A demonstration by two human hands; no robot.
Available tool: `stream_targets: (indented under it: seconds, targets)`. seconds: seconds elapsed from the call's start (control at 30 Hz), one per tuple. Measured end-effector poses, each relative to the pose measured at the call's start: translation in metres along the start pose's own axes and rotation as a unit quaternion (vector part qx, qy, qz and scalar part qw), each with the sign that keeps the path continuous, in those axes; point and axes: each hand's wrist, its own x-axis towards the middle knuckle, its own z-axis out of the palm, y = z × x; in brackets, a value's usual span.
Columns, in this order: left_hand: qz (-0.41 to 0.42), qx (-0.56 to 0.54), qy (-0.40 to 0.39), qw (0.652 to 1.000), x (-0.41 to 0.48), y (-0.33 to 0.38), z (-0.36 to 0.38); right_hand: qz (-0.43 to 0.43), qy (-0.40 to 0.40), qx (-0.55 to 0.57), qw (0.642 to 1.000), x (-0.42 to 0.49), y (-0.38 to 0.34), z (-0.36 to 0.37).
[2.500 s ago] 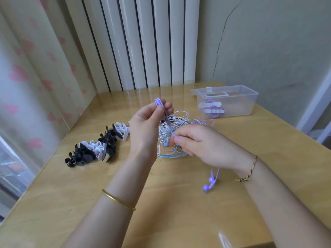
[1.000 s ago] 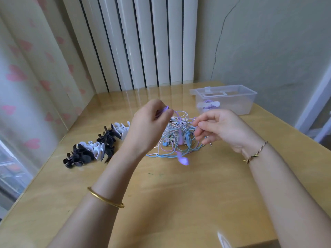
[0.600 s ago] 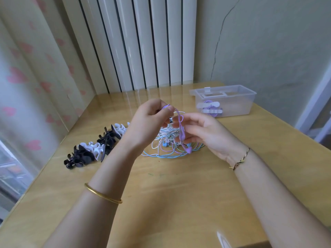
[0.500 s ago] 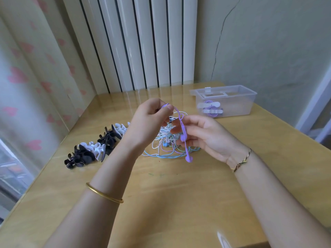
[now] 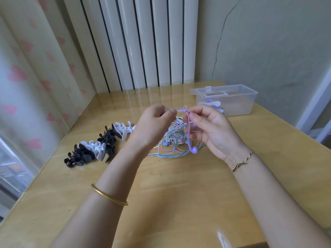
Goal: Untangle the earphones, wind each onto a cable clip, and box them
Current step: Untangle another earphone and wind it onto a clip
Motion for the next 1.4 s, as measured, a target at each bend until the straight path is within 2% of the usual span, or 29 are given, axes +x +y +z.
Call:
stream_targets:
  seconds: [0.37,0.7,0.87,1.03,1.27,1.4]
  targets:
    - [-0.015,-0.060,-0.072,0.995,-0.004,0.006,0.005,-0.011,0.002,-0.047,0.999,0.001,0.005,0.001]
    - [-0.014,-0.039,-0.068,0.997,-0.003,0.003,0.008,-0.019,0.020,0.000,1.000,0.001,-0.003,0.007]
    - [-0.007,-0.006,-0.084,0.996,0.000,-0.002,0.011,-0.047,0.057,-0.083,0.994,0.004,-0.002,0.007]
    - [-0.016,-0.025,-0.073,0.997,0.002,-0.005,0.012,-0.050,0.091,-0.033,0.994,0.003,-0.002,0.005]
    - [-0.015,0.004,-0.093,0.996,0.003,-0.006,0.018,-0.061,0.143,-0.017,0.988,0.003,0.001,0.012]
    - [-0.011,0.006,-0.090,0.996,0.002,-0.005,0.020,-0.056,0.145,-0.034,0.987,0.004,0.002,0.015]
